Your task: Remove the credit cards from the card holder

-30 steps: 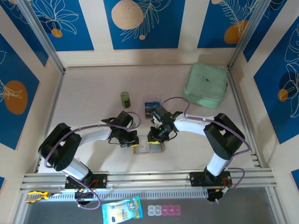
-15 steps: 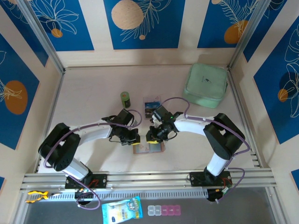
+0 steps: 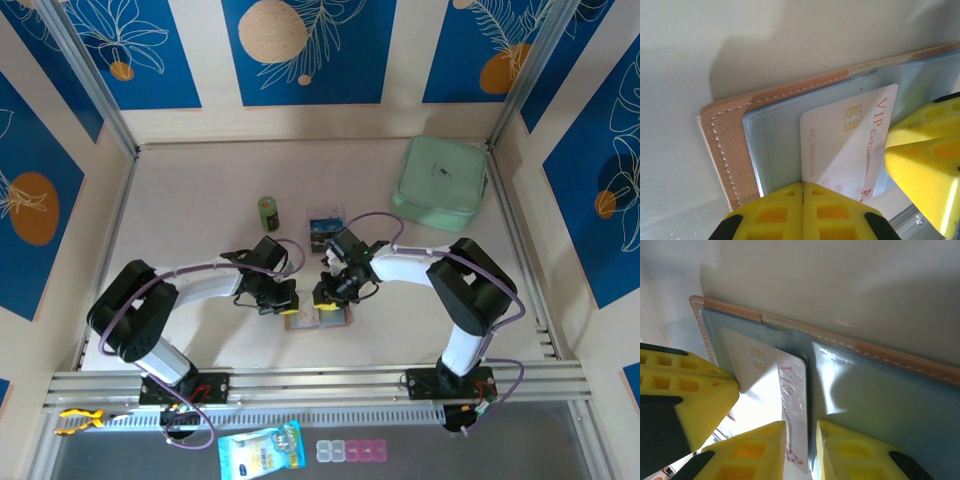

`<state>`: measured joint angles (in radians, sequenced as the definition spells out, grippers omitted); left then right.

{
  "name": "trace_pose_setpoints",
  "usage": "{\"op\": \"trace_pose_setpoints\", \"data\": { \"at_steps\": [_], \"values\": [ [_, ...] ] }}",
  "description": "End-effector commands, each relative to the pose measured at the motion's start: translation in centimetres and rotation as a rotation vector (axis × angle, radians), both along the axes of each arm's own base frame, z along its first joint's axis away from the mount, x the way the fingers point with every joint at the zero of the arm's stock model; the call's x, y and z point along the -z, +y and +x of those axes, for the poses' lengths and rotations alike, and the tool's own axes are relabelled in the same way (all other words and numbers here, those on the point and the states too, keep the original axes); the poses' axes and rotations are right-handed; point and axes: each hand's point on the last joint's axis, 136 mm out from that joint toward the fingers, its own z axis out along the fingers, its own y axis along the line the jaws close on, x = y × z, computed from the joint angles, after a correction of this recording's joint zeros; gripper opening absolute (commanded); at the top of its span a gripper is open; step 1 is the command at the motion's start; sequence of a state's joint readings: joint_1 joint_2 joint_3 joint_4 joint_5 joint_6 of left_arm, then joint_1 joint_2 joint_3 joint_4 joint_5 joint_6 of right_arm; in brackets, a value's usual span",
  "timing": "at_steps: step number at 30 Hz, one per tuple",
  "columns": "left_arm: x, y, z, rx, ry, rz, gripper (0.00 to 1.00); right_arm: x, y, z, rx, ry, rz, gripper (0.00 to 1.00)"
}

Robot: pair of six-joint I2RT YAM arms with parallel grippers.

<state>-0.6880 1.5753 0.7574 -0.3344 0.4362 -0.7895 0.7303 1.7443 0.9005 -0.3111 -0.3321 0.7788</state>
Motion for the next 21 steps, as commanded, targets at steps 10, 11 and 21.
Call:
{"op": "trace_pose_setpoints", "data": {
  "at_steps": [10, 11, 21],
  "values": [
    [1.5, 1.3, -1.2, 0.009, 0.037, 0.071, 0.06, -0.4, 0.8, -0.6, 0.01, 0.056, 0.119, 0.18],
    [1.4, 1.3, -1.2, 0.006, 0.036, 0.068, 0.06, -0.6, 0.9, -0.6, 0.012, 0.06, 0.139, 0.18],
    [1.3, 1.4, -1.2, 0.002, 0.032, 0.067, 0.06, -0.4, 0.1, -0.5, 0.04, 0.046, 0.127, 0.1]
  ]
}}
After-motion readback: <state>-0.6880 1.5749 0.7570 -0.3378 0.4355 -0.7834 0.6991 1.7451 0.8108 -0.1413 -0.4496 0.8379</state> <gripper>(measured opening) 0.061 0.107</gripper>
